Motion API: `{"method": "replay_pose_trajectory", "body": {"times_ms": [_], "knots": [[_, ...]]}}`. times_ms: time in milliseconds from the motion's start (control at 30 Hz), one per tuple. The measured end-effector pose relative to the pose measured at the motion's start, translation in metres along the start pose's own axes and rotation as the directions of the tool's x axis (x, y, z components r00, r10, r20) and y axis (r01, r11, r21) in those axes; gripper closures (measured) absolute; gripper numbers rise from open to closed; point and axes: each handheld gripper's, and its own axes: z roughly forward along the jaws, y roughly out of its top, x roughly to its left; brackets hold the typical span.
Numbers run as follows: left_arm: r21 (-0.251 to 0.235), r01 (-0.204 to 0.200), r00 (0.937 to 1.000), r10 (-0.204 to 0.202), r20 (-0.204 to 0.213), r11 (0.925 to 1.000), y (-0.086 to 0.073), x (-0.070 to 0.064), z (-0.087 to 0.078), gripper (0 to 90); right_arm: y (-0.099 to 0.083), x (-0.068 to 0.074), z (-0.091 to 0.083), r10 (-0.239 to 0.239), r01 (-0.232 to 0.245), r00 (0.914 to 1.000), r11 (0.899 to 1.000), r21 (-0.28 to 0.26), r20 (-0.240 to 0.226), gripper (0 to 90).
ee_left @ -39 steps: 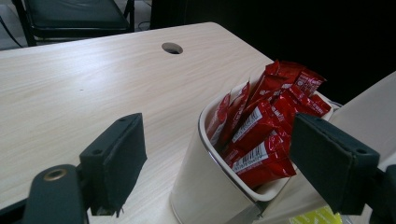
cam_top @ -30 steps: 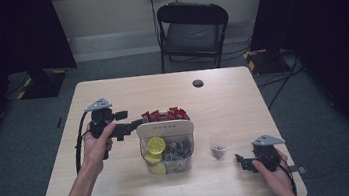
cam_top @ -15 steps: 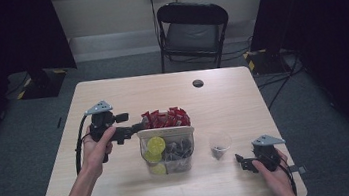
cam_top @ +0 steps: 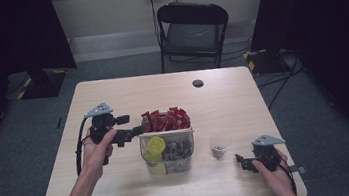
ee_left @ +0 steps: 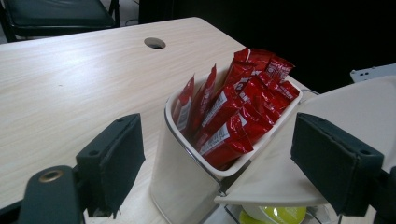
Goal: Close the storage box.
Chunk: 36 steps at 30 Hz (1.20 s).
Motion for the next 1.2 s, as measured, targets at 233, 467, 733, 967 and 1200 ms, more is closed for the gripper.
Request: {"method": "replay_pose_trajectory", "body": {"times_ms": [233, 467, 733, 967, 1200], "knots": [[0.020, -0.001, 0.9999, 0.001, 0.011, 0.9998, -0.002, -0.004, 0.004, 16.0, 0.000, 0.000, 0.000, 0.001, -0.001, 1.0000, 1.000, 0.001, 0.001, 15.6], [0.034, 0.011, 0.9998, -0.011, 0.013, 0.9994, -0.007, -0.006, 0.002, 16.0, 0.000, 0.000, 0.000, 0.001, -0.001, 1.0000, 1.000, 0.001, 0.001, 15.6], [0.014, 0.013, 0.9998, -0.013, 0.018, 0.9998, -0.017, -0.009, 0.000, 16.0, 0.000, 0.000, 0.000, 0.001, -0.001, 1.0000, 1.000, 0.001, -0.001, 15.7], [0.064, -0.003, 0.9997, 0.002, 0.026, 0.9980, -0.024, -0.013, 0.005, 16.0, 0.000, 0.000, 0.000, 0.000, 0.000, 1.0000, 1.000, 0.001, -0.001, 15.6], [0.125, -0.036, 0.9993, 0.036, 0.002, 0.9915, -0.034, -0.017, 0.012, 16.0, 0.000, 0.000, 0.000, -0.001, 0.001, 1.0000, 1.000, 0.001, -0.002, 15.6]]}}
